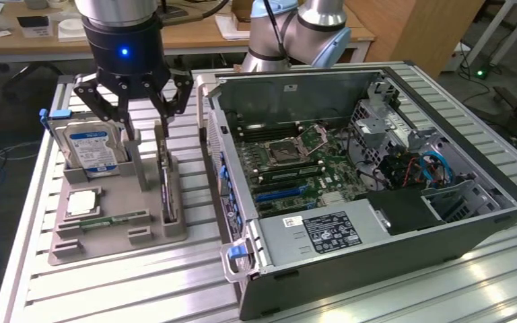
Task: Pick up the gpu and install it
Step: 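Pick up the gpu and move the gpu toward the slot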
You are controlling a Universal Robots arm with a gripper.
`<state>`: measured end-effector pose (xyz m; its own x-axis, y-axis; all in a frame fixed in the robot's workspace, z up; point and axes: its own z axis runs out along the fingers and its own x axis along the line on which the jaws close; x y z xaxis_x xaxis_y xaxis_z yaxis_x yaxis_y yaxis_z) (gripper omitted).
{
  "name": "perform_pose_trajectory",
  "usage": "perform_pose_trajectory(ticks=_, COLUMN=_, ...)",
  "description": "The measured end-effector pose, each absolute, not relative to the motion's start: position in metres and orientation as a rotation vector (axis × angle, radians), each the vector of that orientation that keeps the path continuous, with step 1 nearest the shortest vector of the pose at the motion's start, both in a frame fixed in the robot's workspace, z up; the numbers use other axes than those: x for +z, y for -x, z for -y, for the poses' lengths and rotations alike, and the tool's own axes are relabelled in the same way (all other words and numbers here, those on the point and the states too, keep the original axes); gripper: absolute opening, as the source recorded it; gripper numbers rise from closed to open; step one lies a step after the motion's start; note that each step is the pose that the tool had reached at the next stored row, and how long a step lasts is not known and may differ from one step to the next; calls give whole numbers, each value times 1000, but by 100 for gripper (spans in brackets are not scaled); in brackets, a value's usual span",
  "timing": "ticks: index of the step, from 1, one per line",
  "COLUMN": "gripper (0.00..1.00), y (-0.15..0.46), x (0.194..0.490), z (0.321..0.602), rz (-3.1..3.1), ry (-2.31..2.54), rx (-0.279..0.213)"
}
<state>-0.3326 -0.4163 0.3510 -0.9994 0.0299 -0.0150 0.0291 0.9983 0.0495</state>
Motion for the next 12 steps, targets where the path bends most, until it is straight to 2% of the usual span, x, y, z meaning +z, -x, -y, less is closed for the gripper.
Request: perform_pose_trajectory(ticks=12, gripper=53, y=333, x=343, z=416, rz=-3125, ry=-46, rx=77)
